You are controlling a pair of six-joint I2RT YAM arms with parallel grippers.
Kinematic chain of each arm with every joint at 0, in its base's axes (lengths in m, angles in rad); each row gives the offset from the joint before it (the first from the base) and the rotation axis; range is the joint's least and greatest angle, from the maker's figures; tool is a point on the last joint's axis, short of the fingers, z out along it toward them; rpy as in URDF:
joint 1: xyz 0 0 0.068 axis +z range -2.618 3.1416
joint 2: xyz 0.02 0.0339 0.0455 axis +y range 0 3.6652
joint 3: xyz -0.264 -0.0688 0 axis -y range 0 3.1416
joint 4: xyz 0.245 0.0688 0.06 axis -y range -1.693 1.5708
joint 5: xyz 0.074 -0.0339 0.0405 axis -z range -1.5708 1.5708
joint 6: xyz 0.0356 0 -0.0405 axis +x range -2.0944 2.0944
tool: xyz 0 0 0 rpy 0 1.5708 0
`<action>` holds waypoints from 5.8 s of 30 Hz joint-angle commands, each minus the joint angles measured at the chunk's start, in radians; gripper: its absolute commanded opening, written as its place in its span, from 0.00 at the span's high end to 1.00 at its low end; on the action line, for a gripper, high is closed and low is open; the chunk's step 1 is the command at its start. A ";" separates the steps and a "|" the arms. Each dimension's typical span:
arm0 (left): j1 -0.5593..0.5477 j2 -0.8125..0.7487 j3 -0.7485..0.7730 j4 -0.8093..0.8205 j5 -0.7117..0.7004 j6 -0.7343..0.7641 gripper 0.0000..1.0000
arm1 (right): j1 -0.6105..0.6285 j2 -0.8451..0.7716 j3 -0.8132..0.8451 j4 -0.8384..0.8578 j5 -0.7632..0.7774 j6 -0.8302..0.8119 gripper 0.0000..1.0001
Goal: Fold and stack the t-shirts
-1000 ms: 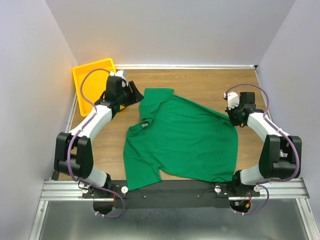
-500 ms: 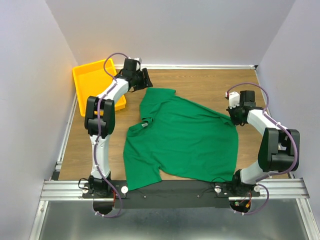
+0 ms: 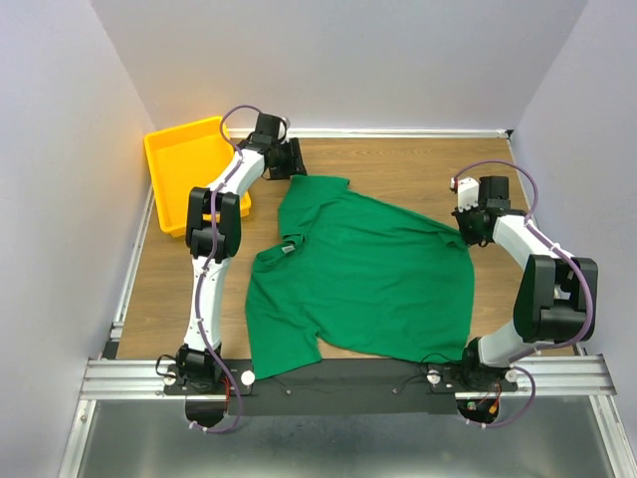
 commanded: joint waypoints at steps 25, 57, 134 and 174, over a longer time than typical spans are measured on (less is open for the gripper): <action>-0.068 -0.478 -0.430 0.294 0.306 0.179 1.00 | -0.008 -0.003 0.032 -0.039 -0.052 0.037 0.99; -0.177 -0.759 -0.981 0.337 0.127 -0.019 0.47 | -0.008 0.029 0.025 -0.062 -0.130 0.058 0.99; -0.269 -1.242 -0.279 0.670 -0.596 0.429 1.00 | -0.008 -0.147 1.375 -0.188 0.037 -0.043 0.99; -0.240 -0.455 -0.513 0.498 -0.345 0.251 1.00 | -0.008 -0.112 -0.065 0.487 -0.146 -0.128 0.99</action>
